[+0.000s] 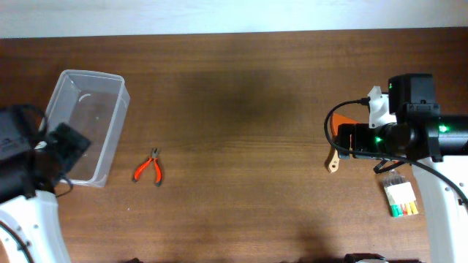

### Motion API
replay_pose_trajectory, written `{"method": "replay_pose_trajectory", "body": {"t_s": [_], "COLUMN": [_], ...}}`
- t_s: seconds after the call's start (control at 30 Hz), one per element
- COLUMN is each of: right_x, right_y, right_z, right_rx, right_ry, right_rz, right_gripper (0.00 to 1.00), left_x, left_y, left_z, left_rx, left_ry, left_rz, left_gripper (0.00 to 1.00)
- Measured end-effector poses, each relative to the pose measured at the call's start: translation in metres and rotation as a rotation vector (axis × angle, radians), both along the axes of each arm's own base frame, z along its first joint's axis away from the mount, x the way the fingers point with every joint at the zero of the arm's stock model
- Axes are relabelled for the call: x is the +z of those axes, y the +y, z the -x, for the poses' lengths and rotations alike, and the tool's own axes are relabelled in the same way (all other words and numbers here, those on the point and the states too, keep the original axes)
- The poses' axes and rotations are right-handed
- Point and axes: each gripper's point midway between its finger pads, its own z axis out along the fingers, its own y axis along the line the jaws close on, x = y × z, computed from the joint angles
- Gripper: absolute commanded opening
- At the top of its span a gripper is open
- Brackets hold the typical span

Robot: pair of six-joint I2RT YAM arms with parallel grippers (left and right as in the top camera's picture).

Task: Pack container
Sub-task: 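Grasp the box's right wall with the left gripper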

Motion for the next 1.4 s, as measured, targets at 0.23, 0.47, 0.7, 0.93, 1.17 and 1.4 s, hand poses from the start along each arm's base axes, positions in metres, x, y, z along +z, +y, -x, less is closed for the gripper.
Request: {"method": "replay_pose_trajectory", "body": {"t_s": [0.23, 0.47, 0.7, 0.93, 1.17, 1.4], "right_x": [0.000, 0.000, -0.001, -0.002, -0.002, -0.002], "right_y": [0.000, -0.001, -0.001, -0.001, -0.002, -0.002], "right_z": [0.001, 0.003, 0.006, 0.008, 0.008, 0.008], "right_rx": [0.000, -0.001, 0.000, -0.001, -0.004, -0.004], "right_ry": [0.005, 0.012, 0.023, 0.033, 0.034, 0.034], "right_rz": [0.001, 0.004, 0.004, 0.008, 0.014, 0.014], "right_gripper": [0.99, 0.99, 0.99, 0.99, 0.99, 0.99], "left_x": [-0.049, -0.108, -0.152, -0.193, -0.204, -0.204], "left_y": [0.039, 0.056, 0.063, 0.062, 0.063, 0.063], "left_z": [0.001, 0.002, -0.008, -0.006, -0.005, -0.005], "left_rx": [0.167, 0.329, 0.370, 0.382, 0.388, 0.389], "left_ry": [0.133, 0.277, 0.357, 0.459, 0.489, 0.490], "left_rz": [0.109, 0.241, 0.291, 0.340, 0.343, 0.344], "left_gripper": [0.99, 0.99, 0.99, 0.93, 0.84, 0.80]}}
